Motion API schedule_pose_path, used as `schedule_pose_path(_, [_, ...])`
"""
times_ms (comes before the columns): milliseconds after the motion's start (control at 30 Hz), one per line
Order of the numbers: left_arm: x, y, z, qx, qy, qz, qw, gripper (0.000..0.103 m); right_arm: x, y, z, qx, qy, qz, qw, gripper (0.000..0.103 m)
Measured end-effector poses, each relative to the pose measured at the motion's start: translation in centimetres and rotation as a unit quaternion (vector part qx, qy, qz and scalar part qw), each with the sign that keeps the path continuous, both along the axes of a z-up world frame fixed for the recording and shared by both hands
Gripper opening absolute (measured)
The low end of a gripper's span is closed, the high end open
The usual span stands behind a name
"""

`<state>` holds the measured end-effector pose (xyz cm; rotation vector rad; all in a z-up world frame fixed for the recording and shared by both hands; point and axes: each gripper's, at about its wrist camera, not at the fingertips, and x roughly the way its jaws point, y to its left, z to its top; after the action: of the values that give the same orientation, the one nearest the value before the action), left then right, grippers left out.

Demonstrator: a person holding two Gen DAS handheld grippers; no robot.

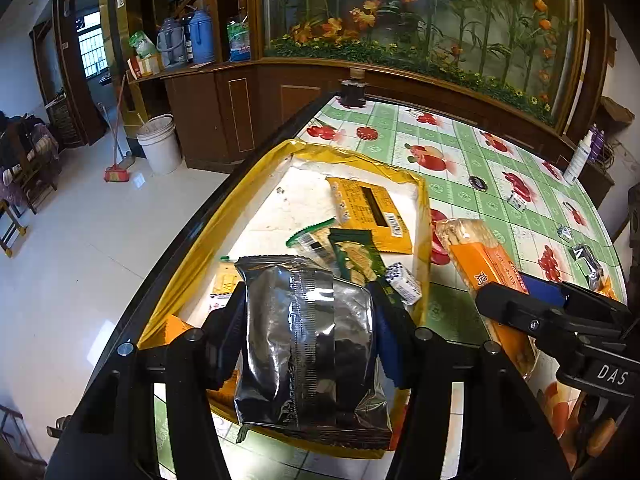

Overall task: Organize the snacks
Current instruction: 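Carry the foil bag and orange cracker pack into the tray and release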

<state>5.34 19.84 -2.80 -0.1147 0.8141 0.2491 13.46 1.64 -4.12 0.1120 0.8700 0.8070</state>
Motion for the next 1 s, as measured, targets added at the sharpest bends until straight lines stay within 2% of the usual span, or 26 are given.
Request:
schedule_pose_path(567, [2.5,4.3,-1.7,-0.013,0.015,0.032,0.9993,0.056,3.6,6.6,-0.3,0.003,0.005,0.0,1.0,0.054])
schedule_pose_path(867, [3.5,4.9,-2.6,-0.018,0.031,0.036,0.9987,0.058,6.7,9.3,-2.5,-0.003,0.027,-0.007,1.0,0.055])
schedule_pose_path(1000, [3.2,4.8,-2.2,-0.007,0.028,0.043,0.9987,0.059,7.0,9.3,-2.8,0.001,0.028,-0.009,1.0,0.058])
